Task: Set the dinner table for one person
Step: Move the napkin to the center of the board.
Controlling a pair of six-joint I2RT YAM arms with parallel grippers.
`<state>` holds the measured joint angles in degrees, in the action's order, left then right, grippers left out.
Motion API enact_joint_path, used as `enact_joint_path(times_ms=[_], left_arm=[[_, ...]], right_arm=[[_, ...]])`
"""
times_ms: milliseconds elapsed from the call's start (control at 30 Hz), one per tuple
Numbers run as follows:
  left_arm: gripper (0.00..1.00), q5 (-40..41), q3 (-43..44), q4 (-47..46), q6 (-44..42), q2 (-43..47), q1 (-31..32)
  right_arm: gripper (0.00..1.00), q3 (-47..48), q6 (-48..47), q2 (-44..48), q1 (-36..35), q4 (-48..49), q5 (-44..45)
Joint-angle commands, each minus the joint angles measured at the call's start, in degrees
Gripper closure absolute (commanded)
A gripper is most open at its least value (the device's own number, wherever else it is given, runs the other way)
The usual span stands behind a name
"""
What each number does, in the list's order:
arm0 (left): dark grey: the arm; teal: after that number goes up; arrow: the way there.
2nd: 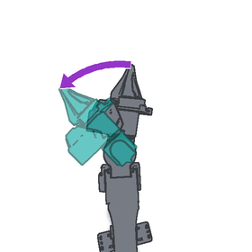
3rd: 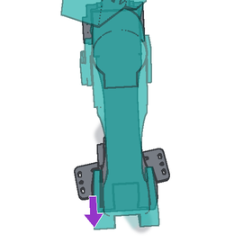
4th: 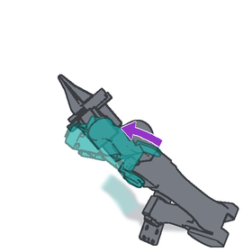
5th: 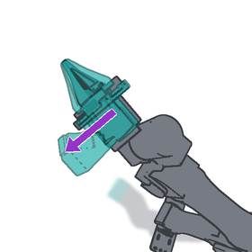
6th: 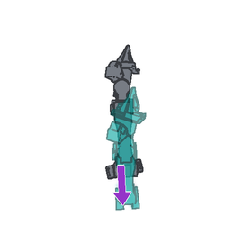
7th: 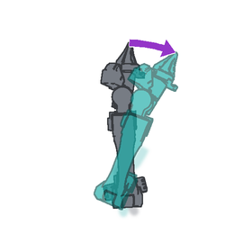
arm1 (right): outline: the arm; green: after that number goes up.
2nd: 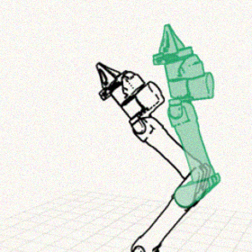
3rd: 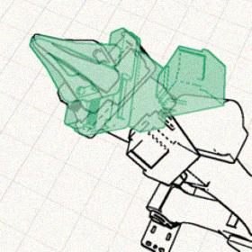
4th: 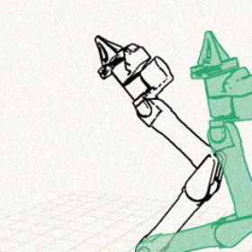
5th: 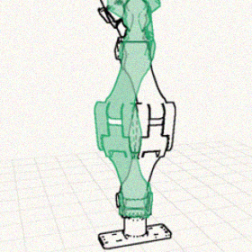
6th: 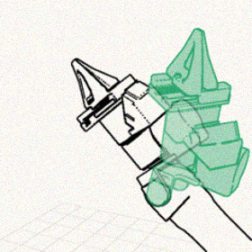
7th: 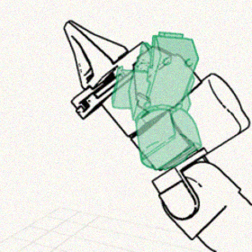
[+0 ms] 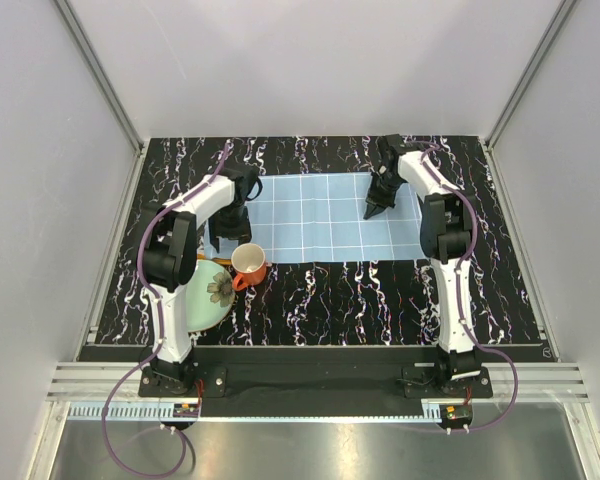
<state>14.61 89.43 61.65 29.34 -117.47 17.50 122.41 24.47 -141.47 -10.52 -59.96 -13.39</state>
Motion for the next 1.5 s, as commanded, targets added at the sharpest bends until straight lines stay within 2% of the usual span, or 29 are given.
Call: enact_joint_path(times_ms=[0, 333, 533, 567, 667, 700, 733, 900, 1000, 1233, 1333, 1467], left_arm=[[0.39, 1.2, 1.8, 0.3, -0.6, 0.7, 0.4], [0.38, 1.1, 1.4, 0.1, -0.5, 1.3, 0.6], [0.37, 1.3, 0.9, 0.1, -0.5, 1.8, 0.7], [0.37, 1.3, 0.8, 0.0, -0.4, 1.9, 0.6], [0.36, 1.3, 0.6, -0.1, -0.3, 2.2, 0.7], [0.35, 1.3, 0.3, -0.2, -0.3, 2.2, 0.7], [0.33, 1.3, 0.5, -0.4, -0.3, 2.2, 0.7], [0.30, 1.8, 1.0, -0.7, -0.1, 2.9, 0.7], [0.28, 2.1, 1.6, -0.8, 0.0, 3.4, 0.7], [0.27, 3.4, 2.3, -0.8, 0.5, 5.6, 0.6], [0.26, 4.4, 3.6, -0.7, 0.8, 7.3, 0.3], [0.23, 5.2, 9.7, 0.0, 1.1, 10.8, -0.6]], right_arm=[[1.00, -4.5, -1.1, 1.6, 0.4, -3.0, 6.6], [1.00, -6.0, -1.1, 2.4, 0.4, -1.9, 6.4], [1.00, -2.6, -0.9, 0.9, 0.4, -2.8, 6.8], [0.89, -2.5, -0.9, 0.8, 0.4, -2.9, 6.6], [0.81, -1.2, -1.7, 0.3, 0.4, -3.0, 6.9], [0.65, -0.2, -1.8, 0.3, 0.5, -3.1, 7.3], [0.60, 0.4, -2.2, 0.6, 0.4, -3.2, 7.4], [0.59, 4.6, -2.8, 2.3, 0.4, -1.9, 6.4], [0.53, 7.8, -2.1, 3.0, 0.4, -0.6, 3.6], [0.53, 12.5, 0.0, 4.8, 0.4, 0.4, -2.5], [0.53, 14.4, 0.6, 6.6, 0.5, 1.0, -4.1], [0.52, 17.4, 1.5, 8.4, 0.4, 1.0, -5.9]])
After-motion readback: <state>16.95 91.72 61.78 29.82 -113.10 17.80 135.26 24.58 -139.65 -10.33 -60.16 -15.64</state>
